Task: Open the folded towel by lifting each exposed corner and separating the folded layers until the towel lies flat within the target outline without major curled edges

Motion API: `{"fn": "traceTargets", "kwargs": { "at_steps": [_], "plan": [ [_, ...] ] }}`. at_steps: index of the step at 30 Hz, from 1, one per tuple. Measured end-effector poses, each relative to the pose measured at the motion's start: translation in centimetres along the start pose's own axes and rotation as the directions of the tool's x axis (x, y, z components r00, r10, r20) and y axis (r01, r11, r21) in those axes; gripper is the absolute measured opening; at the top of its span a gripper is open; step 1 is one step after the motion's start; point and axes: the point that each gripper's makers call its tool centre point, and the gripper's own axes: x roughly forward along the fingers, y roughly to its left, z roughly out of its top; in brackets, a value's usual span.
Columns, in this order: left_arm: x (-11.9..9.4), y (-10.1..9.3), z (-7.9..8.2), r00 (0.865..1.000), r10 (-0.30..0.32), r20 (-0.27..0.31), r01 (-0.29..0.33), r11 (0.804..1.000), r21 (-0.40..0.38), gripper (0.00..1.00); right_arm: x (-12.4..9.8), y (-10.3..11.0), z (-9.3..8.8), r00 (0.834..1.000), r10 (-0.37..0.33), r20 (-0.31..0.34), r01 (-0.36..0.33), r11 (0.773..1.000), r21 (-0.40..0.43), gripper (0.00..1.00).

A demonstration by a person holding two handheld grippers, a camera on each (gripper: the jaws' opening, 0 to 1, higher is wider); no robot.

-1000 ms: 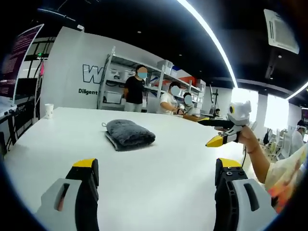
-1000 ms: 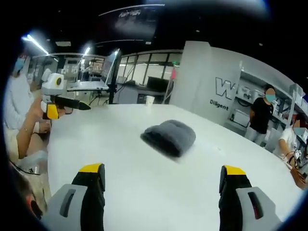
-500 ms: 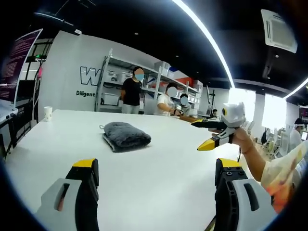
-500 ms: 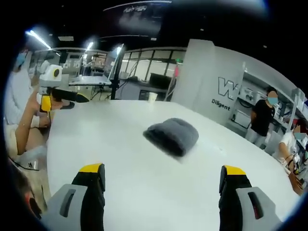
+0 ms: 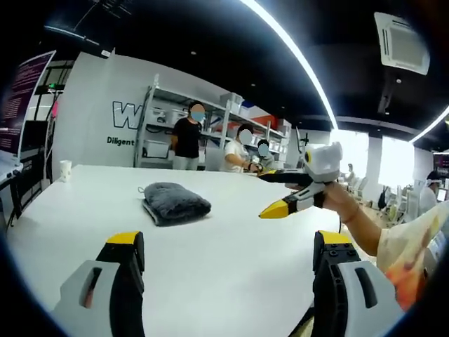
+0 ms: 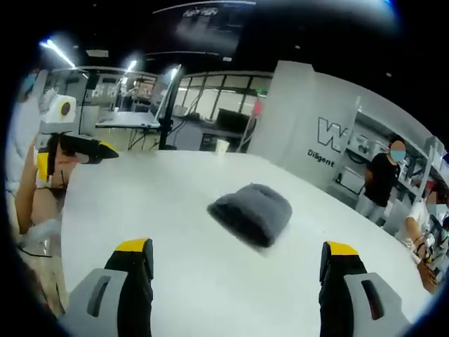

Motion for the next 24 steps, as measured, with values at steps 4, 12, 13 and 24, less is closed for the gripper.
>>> {"fn": "traceTargets", "kwargs": {
  "at_steps": [4, 12, 13, 24],
  "plan": [
    [0.1, -0.8, 0.0, 1.000, -0.007, 0.014, 0.006, 0.999, 0.033, 0.99, 1.5, 0.2, 0.5, 0.999, -0.002, -0.034, 0.000, 0.998, -0.060, 0.99],
    [0.6, -1.4, -0.3, 0.999, -0.042, 0.005, 0.041, 0.998, 0.053, 0.99, 4.2, 0.2, 0.7, 0.997, -0.012, -0.079, 0.003, 0.993, -0.115, 0.97],
    [0.7, -1.1, -0.5, 0.999, -0.032, -0.009, 0.033, 0.997, 0.069, 0.99, 4.7, 0.0, 0.6, 0.996, -0.020, -0.087, 0.010, 0.993, -0.114, 0.97],
    [0.4, 0.1, -0.6, 1.000, -0.013, -0.002, 0.013, 0.999, 0.049, 0.99, 8.5, 0.3, 0.0, 0.992, -0.003, -0.129, -0.018, 0.988, -0.156, 0.78]
  ]
}}
